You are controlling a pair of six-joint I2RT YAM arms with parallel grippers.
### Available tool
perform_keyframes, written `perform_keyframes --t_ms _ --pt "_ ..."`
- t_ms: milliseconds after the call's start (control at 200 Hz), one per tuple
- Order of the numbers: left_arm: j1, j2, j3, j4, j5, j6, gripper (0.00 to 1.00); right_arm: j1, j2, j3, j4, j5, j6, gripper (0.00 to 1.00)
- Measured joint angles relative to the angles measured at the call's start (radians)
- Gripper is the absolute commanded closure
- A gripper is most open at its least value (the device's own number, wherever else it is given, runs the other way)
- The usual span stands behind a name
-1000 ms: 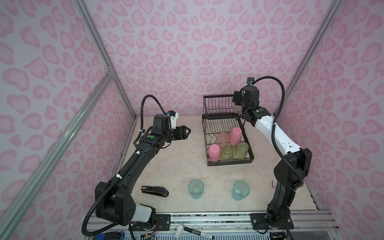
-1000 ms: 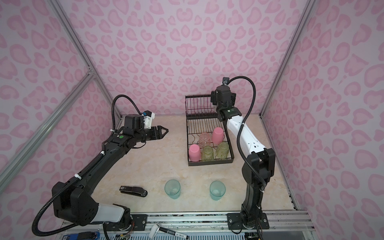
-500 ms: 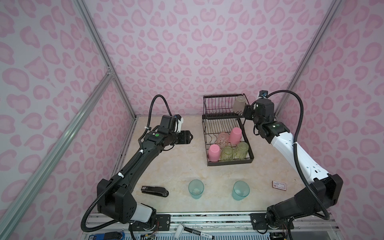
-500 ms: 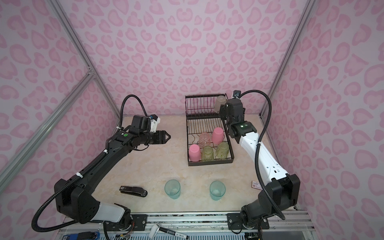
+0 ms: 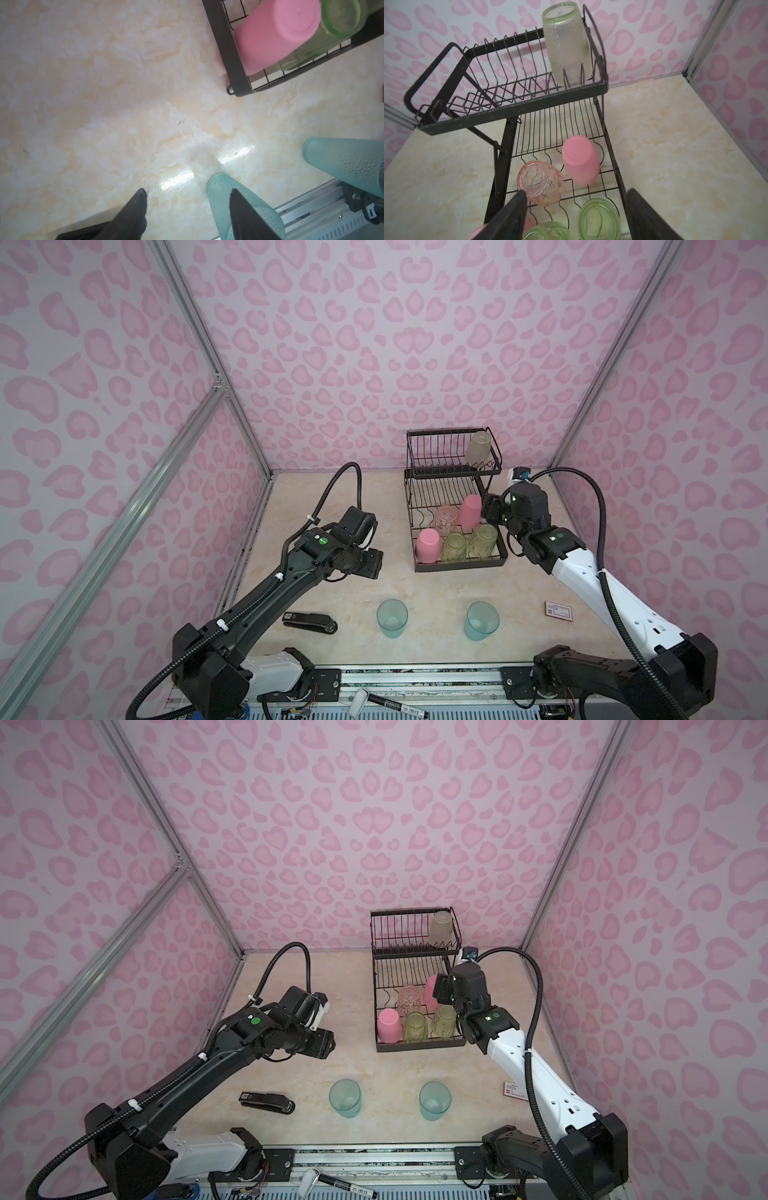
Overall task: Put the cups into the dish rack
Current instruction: 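Reach the left gripper down to the teal cup nearest the stapler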
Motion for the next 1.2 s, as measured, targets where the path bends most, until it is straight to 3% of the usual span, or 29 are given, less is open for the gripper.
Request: perform_keyframes --t_ms 170,545,950,1045,1200 --pt "-0.116 -0.013 -0.066 -0.015 -0.019 -0.028 0.38 0.013 -0.014 -0.034 0.013 -0.002 0.009 0.26" --pt "-0.230 -0.043 -0.138 -0.013 -0.024 -0.060 0.49 0.024 -0.016 -0.047 0.026 -0.027 0.017 0.26" --pt "-0.256 -0.013 -0.177 0.050 -0.042 -0.029 0.63 0.026 -0.014 -0.047 0.056 -0.045 0.017 0.26" --pt "-0.255 0.000 -0.183 0.072 -0.045 -0.021 0.71 0.026 -0.013 -0.047 0.060 -0.046 0.017 0.26" --pt "-0.258 0.006 -0.195 0.100 -0.048 -0.007 0.74 0.026 -0.013 -0.049 0.063 -0.046 0.016 0.26"
